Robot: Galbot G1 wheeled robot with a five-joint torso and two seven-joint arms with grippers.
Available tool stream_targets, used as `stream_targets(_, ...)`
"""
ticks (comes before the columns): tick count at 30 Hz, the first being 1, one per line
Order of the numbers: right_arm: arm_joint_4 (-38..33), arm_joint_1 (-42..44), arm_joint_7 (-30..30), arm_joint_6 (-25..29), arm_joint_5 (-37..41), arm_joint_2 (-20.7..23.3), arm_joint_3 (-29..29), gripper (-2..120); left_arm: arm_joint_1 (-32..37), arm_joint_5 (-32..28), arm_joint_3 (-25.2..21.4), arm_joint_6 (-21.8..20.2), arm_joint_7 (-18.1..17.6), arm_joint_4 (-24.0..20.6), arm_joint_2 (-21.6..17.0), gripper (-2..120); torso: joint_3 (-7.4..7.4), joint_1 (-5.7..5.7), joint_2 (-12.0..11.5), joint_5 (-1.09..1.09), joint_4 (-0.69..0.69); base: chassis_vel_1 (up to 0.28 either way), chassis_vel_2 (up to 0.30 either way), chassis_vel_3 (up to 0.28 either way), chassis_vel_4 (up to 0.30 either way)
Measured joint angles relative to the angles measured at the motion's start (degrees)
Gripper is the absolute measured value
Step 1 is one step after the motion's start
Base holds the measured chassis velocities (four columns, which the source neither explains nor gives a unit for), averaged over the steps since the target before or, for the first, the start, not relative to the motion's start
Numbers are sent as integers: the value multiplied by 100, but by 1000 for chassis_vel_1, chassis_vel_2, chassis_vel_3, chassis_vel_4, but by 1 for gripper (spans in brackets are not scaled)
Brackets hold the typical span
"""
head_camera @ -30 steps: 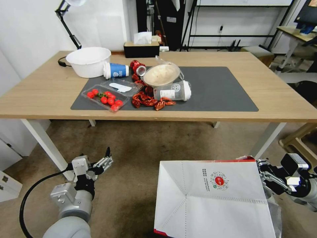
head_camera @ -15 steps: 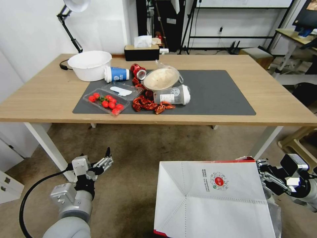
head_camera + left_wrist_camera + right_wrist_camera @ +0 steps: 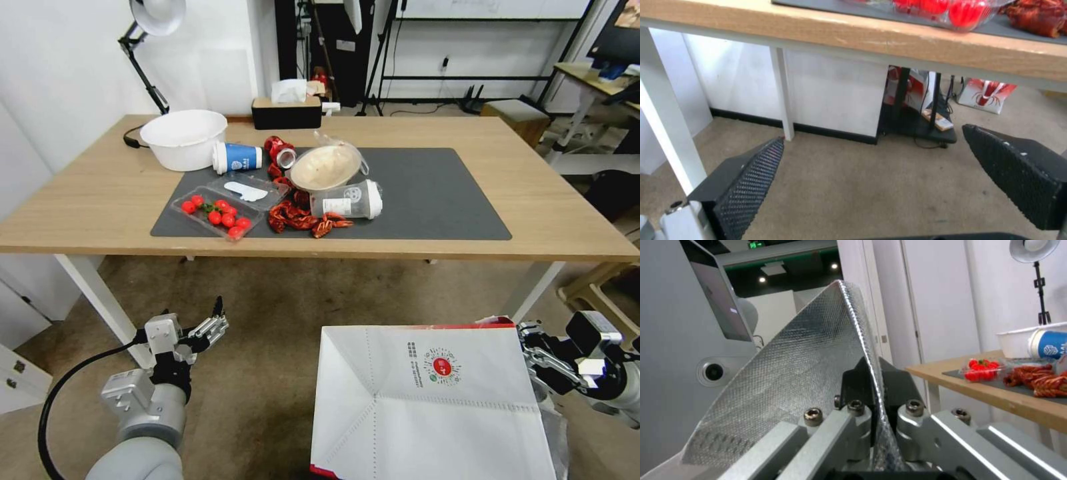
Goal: Pick up the food delivery bag from the floor and place it on the table.
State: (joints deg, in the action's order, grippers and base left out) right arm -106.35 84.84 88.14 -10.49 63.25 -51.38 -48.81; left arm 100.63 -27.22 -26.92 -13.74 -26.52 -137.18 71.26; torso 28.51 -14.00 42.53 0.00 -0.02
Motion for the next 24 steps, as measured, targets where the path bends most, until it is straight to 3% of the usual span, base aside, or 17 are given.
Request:
stream_targets(10,0,-2,0,3,0,8,0,0,-4,3,3,0,12,0,3,100,114,-84,198,0,0,0,0,0,0)
stream_targets(24,8,-20,0,3,1,-6,21,0,-16,10,0,7,54,31,-2,100,411,-301,709,0,0,0,0,0,0)
